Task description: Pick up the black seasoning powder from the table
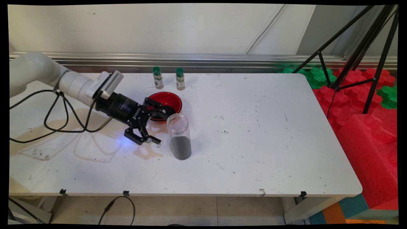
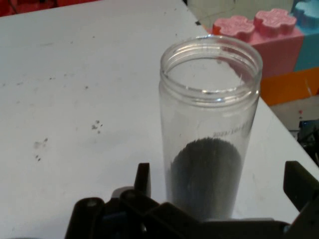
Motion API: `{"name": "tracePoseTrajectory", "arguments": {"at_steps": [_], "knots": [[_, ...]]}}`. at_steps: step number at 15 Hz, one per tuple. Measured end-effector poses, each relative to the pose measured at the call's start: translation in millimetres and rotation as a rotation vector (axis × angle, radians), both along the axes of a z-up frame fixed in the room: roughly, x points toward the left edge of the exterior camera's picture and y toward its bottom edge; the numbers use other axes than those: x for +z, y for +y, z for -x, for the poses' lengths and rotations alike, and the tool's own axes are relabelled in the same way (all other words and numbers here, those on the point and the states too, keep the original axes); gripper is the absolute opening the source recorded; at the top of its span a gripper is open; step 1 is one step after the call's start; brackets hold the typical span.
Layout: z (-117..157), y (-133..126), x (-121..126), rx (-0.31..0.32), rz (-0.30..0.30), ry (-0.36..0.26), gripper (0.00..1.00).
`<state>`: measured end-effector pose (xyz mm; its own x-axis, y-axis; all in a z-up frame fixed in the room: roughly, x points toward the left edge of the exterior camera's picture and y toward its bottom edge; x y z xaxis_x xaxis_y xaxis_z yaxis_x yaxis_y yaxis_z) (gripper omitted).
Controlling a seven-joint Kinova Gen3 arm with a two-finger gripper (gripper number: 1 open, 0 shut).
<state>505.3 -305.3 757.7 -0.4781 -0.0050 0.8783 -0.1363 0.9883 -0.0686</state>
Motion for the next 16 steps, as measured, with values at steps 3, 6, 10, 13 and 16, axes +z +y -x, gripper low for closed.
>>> {"name": "tracePoseTrajectory", "arguments": {"at_steps": [3, 6, 10, 13, 16], "knots": [[9.5, -2.9, -6.2, -0.017, -0.011, 0.017, 1.0], [18.2, -5.7, -12.0, -0.027, -0.018, 0.028, 1.0], [30.2, -10.0, -20.6, -0.031, -0.026, 0.039, 1.0], [38.3, -13.6, -27.5, -0.029, -0.03, 0.042, 1.0], [43.1, -16.2, -32.1, -0.023, -0.032, 0.043, 1.0]]}}
